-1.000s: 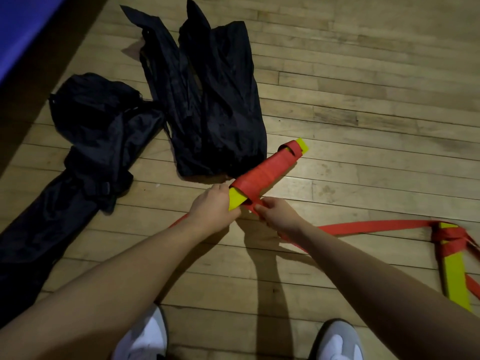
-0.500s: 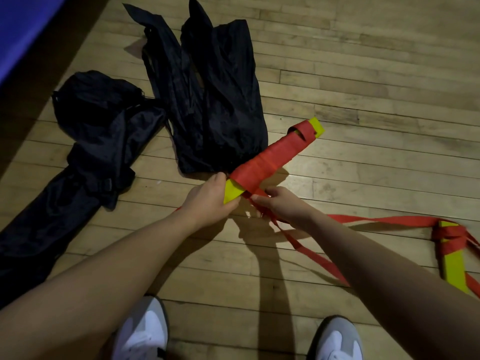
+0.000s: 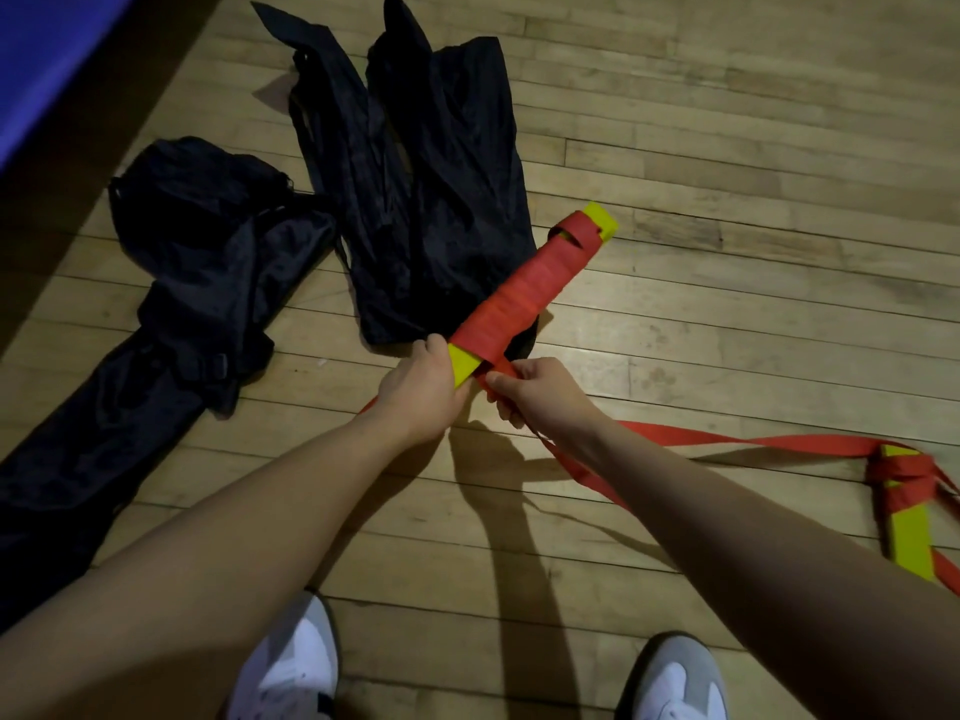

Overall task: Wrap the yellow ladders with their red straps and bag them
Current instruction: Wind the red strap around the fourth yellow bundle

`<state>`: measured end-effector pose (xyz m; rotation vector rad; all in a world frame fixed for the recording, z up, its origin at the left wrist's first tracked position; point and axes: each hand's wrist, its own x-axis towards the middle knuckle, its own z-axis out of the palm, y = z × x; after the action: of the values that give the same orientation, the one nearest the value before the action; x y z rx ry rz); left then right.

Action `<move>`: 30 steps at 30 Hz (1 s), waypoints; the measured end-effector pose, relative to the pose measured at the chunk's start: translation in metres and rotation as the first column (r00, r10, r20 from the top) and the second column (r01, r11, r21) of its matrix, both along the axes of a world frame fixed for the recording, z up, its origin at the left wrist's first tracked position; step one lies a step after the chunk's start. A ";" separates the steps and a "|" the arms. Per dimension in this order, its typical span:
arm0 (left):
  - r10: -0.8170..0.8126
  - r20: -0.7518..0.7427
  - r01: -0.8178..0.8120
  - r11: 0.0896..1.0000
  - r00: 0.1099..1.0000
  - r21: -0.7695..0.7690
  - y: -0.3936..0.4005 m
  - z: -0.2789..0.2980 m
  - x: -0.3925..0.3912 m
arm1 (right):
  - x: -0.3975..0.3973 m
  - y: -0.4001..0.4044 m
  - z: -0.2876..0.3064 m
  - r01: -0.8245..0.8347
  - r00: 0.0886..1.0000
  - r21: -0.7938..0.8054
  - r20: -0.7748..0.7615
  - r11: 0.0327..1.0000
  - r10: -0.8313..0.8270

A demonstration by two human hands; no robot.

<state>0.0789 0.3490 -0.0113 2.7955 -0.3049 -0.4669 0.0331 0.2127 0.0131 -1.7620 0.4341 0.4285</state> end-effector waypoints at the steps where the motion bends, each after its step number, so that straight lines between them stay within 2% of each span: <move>1: 0.008 0.015 -0.008 1.000 1.000 0.017 0.000 0.001 0.001 | 0.001 0.000 0.000 -0.005 1.000 -0.021 0.007 1.000 0.006; 4: -0.019 0.054 0.015 0.998 0.998 0.061 -0.001 0.005 -0.001 | 0.005 0.001 0.000 0.021 0.999 -0.055 0.032 0.998 -0.020; 9: -0.193 0.068 0.185 0.976 0.979 0.112 0.001 0.008 -0.005 | 0.007 0.003 -0.007 0.185 0.983 -0.092 0.019 0.978 -0.184; 12: -0.221 0.171 0.210 0.974 0.960 0.081 0.003 0.013 -0.003 | 0.007 0.000 -0.009 0.219 0.975 -0.083 -0.004 0.972 -0.220; 14: -0.199 0.181 0.201 0.979 0.963 0.006 0.007 0.015 -0.003 | 0.007 -0.001 -0.007 0.210 0.977 -0.052 -0.007 0.976 -0.211; 17: -0.068 0.034 0.071 0.993 0.997 -0.097 0.011 0.014 -0.006 | 0.007 -0.001 -0.002 0.181 0.983 -0.054 0.006 0.982 -0.181; 19: -0.015 -0.026 0.013 0.996 1.000 -0.091 0.012 0.012 -0.007 | 0.007 -0.001 -0.002 0.157 0.988 -0.072 0.017 0.985 -0.156; 23: -0.003 0.000 0.003 0.995 1.000 -0.097 0.011 0.012 -0.005 | 0.006 -0.004 -0.003 0.047 0.999 -0.099 -0.002 0.994 -0.048; 25: 0.005 0.012 -0.004 0.998 1.000 -0.069 0.012 0.011 -0.002 | 0.003 -0.006 -0.004 -0.006 0.999 -0.064 -0.037 0.998 0.004; 28: -0.032 0.030 0.031 0.999 0.999 0.009 0.012 0.011 0.001 | 0.000 -0.008 0.000 -0.073 0.994 -0.008 -0.077 0.997 0.072; 30: -0.108 -0.003 0.108 0.993 0.994 0.046 0.010 0.013 0.000 | 0.000 -0.006 -0.001 -0.021 0.998 0.021 -0.058 1.000 0.022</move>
<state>0.0793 0.3591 0.0016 2.8333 -0.4534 -0.5049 0.0332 0.2064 0.0125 -1.7395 0.4514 0.4990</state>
